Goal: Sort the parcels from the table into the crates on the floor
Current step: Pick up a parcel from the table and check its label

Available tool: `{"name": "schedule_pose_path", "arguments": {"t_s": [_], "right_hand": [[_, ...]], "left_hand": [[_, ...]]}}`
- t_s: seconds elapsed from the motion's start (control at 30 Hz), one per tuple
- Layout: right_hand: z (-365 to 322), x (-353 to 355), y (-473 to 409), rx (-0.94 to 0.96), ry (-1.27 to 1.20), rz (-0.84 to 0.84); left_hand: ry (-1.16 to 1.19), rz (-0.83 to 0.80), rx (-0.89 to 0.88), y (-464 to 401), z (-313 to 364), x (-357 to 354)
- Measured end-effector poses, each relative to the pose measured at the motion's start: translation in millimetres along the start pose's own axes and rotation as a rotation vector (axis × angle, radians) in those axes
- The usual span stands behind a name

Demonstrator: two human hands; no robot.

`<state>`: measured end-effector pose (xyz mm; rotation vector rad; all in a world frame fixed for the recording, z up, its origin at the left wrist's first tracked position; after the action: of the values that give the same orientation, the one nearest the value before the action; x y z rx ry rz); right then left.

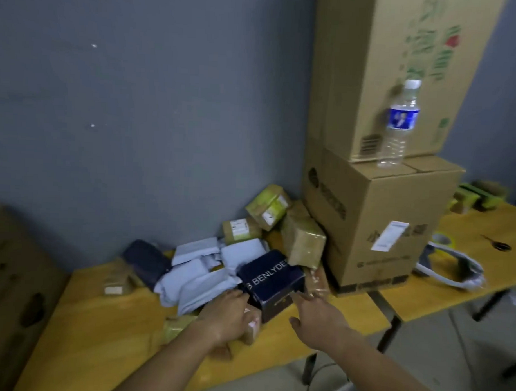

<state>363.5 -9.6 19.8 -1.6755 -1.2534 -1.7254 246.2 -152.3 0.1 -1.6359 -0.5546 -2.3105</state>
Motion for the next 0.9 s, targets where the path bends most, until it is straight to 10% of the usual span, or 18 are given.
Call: {"name": "schedule_pose_path", "arguments": {"t_s": [0.9], "right_hand": [[-157,-57,-213,-0.136,-0.024,-0.169]], "left_hand": [[-0.107,-0.105,0.082,-119,-289,-129]]}}
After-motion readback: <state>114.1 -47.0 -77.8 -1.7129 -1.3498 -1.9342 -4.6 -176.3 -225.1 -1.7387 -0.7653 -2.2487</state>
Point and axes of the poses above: each hand's wrist, its own y-axis away from the middle knuckle, its own x-axis out of the back of the hand, z = x × y, the point moved 7 cm from there along -y, towards the middle knuckle, and after that the axes turned 15 degrees about -x, right-handed, at the moved point
